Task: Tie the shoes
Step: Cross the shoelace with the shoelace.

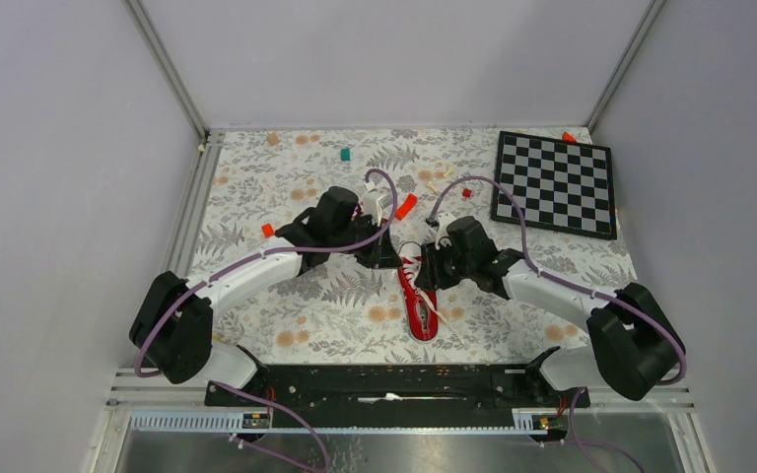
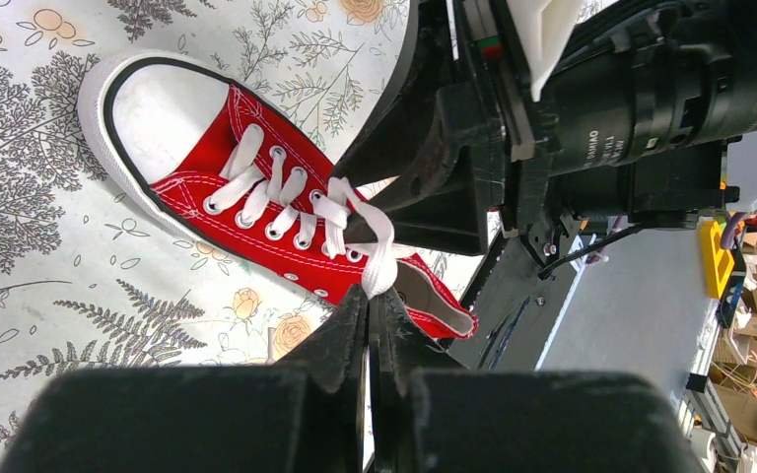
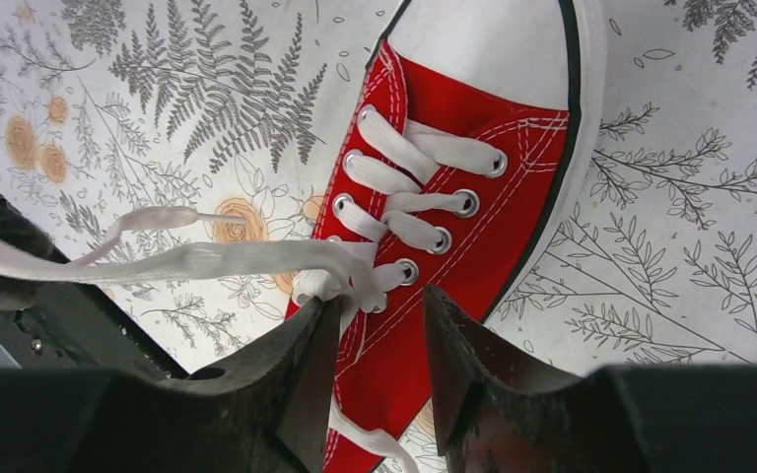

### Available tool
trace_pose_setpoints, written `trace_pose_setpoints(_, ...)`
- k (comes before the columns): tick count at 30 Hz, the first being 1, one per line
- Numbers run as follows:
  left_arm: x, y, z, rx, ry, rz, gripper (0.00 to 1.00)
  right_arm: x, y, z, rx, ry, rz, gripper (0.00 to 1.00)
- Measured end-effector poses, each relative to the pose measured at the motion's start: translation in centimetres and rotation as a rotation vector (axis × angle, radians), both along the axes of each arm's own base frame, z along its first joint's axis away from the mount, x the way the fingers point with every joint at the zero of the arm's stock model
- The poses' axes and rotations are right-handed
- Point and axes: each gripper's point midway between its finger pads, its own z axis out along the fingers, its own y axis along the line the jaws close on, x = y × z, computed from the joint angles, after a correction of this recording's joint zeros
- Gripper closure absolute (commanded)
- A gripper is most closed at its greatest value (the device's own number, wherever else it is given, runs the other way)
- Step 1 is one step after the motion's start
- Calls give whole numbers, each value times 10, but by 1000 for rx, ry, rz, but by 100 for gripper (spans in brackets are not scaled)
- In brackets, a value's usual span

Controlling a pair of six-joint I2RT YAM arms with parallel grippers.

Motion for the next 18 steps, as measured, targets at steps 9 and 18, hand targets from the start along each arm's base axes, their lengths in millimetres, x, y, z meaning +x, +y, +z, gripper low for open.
trace_pose_setpoints(9, 0, 0, 0, 0, 0, -1, 100, 4, 5, -3, 18, -2, 15, 58)
trace_pose_setpoints(18, -2, -1, 1, -4, 3, -7, 100, 12, 14, 0, 58, -24, 22, 74)
